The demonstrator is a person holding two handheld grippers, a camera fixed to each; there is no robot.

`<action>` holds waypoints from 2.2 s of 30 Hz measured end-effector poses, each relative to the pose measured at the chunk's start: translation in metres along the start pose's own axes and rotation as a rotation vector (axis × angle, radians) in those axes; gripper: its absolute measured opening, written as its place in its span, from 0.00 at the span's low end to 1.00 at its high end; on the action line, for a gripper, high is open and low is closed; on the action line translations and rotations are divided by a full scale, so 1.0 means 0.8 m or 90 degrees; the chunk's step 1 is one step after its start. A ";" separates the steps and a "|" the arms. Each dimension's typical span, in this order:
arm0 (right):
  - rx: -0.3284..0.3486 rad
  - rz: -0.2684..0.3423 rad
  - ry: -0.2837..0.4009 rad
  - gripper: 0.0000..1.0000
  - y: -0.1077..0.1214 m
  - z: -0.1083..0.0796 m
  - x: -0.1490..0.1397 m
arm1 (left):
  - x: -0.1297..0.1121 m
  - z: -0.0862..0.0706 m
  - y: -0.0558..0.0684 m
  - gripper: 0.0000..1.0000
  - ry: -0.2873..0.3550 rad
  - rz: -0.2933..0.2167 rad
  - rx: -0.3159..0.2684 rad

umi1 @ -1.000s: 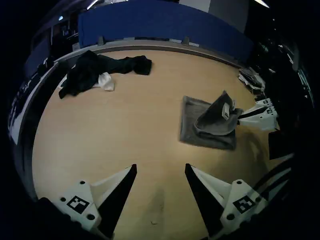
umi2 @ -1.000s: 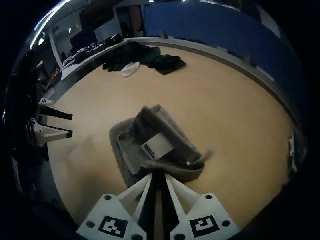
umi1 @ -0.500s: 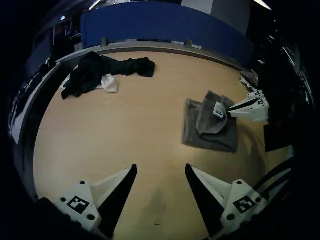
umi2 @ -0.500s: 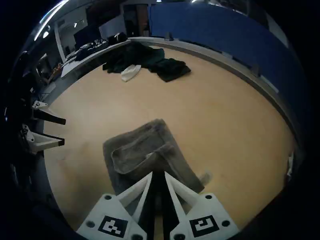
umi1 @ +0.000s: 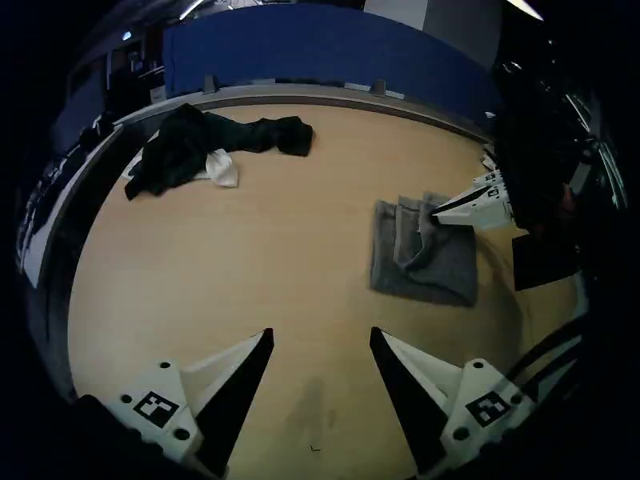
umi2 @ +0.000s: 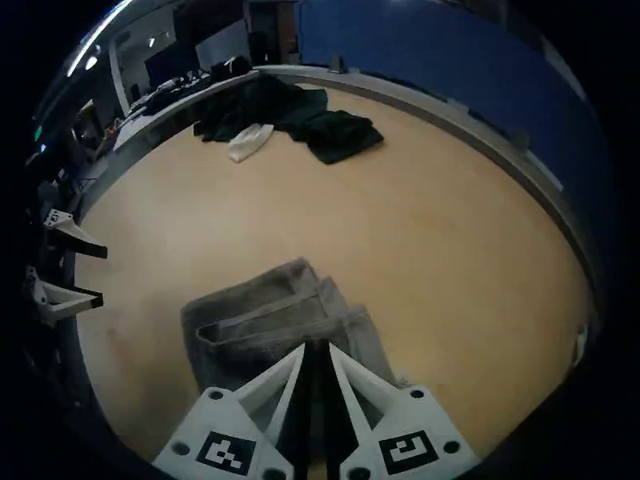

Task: Fold towel

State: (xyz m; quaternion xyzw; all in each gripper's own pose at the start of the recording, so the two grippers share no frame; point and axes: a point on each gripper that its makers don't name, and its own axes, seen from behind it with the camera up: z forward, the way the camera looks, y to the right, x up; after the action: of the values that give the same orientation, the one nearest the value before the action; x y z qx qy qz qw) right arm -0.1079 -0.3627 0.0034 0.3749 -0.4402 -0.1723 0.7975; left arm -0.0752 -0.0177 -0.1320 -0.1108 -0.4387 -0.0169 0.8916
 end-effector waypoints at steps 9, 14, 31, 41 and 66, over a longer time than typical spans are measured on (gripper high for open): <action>0.000 0.006 -0.017 0.06 0.008 0.021 -0.004 | 0.001 0.004 0.000 0.89 -0.001 0.002 0.001; 0.003 0.007 -0.017 0.06 0.007 0.020 -0.004 | 0.003 0.004 0.002 0.89 -0.002 0.005 -0.001; 0.001 0.010 0.018 0.30 0.002 0.004 0.010 | 0.002 0.013 0.006 0.89 -0.001 0.007 0.001; -0.006 -0.001 0.052 0.73 -0.004 -0.027 0.017 | 0.005 0.010 0.006 0.89 0.000 0.010 0.002; 0.001 0.052 0.063 0.74 -0.061 -0.069 -0.056 | 0.014 0.003 0.020 0.89 0.007 0.017 -0.009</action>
State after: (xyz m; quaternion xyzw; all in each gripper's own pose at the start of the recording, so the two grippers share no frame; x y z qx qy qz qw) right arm -0.0841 -0.3437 -0.0771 0.3652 -0.4153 -0.1203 0.8245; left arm -0.0685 -0.0006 -0.1246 -0.1230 -0.4320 -0.0090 0.8934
